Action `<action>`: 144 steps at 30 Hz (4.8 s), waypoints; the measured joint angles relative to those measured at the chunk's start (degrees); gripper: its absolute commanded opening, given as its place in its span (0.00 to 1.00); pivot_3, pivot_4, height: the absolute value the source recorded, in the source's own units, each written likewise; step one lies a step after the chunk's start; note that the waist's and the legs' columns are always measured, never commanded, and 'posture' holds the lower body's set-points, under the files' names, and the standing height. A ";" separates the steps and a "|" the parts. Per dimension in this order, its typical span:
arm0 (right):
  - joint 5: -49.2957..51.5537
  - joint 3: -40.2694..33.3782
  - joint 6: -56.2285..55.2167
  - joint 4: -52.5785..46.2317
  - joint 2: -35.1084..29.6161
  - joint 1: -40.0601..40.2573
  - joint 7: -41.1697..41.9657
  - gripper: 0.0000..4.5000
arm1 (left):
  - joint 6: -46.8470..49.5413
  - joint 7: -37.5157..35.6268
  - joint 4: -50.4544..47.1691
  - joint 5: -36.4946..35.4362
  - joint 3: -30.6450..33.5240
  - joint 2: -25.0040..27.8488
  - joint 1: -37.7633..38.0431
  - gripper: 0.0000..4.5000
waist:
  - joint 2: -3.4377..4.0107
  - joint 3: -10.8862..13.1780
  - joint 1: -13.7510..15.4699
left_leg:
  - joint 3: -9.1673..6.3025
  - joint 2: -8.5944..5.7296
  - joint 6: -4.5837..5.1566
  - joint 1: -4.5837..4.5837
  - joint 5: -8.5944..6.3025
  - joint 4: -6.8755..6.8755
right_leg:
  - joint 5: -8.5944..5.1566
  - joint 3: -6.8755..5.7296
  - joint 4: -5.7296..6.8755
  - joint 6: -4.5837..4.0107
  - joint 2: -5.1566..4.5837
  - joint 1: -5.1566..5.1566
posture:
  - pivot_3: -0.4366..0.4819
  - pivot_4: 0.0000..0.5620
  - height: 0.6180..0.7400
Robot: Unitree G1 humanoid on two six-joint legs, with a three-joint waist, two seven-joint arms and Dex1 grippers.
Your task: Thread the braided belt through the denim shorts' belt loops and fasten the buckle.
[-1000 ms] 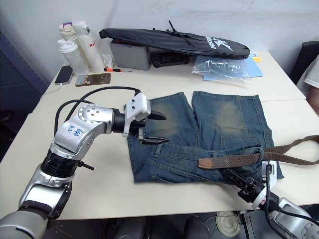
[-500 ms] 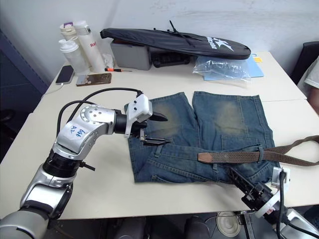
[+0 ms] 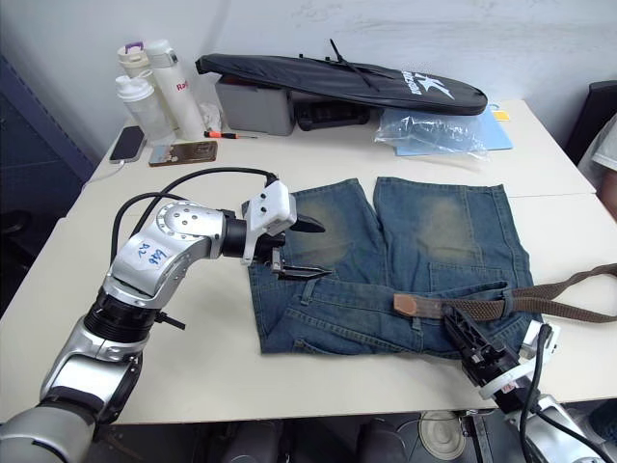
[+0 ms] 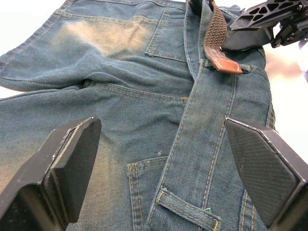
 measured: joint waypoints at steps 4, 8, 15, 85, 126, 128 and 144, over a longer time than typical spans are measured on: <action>0.47 0.01 -0.08 0.21 0.67 0.67 0.16 0.99 | 0.00 0.00 0.00 0.21 0.00 0.20 0.00 1.00 | 0.00 0.00 -0.01 | 0.01 0.01 0.00 0.00 0.00 0.00 | 0.00 0.01 0.03 0.00 0.01 -0.02 | 0.48 0.27 0.23; 4.44 -1.81 0.24 0.10 0.74 3.64 2.53 0.99 | 0.00 -0.08 -0.01 0.51 0.02 0.43 0.00 1.00 | -0.01 0.01 0.09 | -0.02 0.00 0.03 -0.02 -0.02 -0.01 | 0.00 0.01 0.04 0.00 0.01 -0.02 | 0.48 0.27 0.23; 3.89 -2.15 0.17 1.01 0.74 4.03 2.86 0.99 | -0.02 -0.33 0.00 0.64 0.01 0.28 0.00 1.00 | -0.02 0.00 0.01 | -0.02 0.01 0.05 -0.01 -0.03 -0.01 | 0.00 0.02 0.03 -0.01 0.01 -0.02 | 0.48 0.27 0.23; -14.68 0.53 -11.08 4.36 10.22 -8.08 5.90 0.01 | -2.14 -1.27 1.80 1.41 -1.18 -1.26 -0.06 1.00 | -0.03 -0.12 -1.45 | -0.03 0.07 -0.05 0.04 0.08 0.00 | -0.01 0.18 0.28 -0.01 0.15 -0.12 | 0.48 0.27 0.23; -29.67 3.96 -16.22 3.86 11.39 -8.90 5.17 0.01 | -1.81 -1.22 1.62 1.40 -1.18 -1.10 -0.06 1.00 | -0.33 -0.48 -1.43 | -0.06 0.00 0.06 0.32 0.05 0.07 | -0.01 0.68 0.15 -0.03 0.01 0.30 | 0.48 0.27 0.23; -29.62 4.28 -14.95 3.70 10.53 -8.58 6.61 0.01 | -1.75 -1.21 1.55 1.40 -1.18 -0.95 -0.06 1.00 | -0.34 -0.45 -1.43 | -0.07 0.00 0.17 0.53 -0.05 0.04 | -0.01 0.70 0.08 -0.04 0.02 0.53 | 0.48 0.27 0.23; -18.12 4.85 -5.58 7.54 9.50 -10.83 9.85 0.01 | 0.10 -0.45 -0.79 1.33 -1.15 0.44 0.00 1.00 | -0.48 -0.37 -2.73 | -0.26 0.94 -0.01 0.96 -0.20 -0.25 | -0.51 1.12 0.31 -0.93 1.17 0.55 | 0.48 0.27 0.23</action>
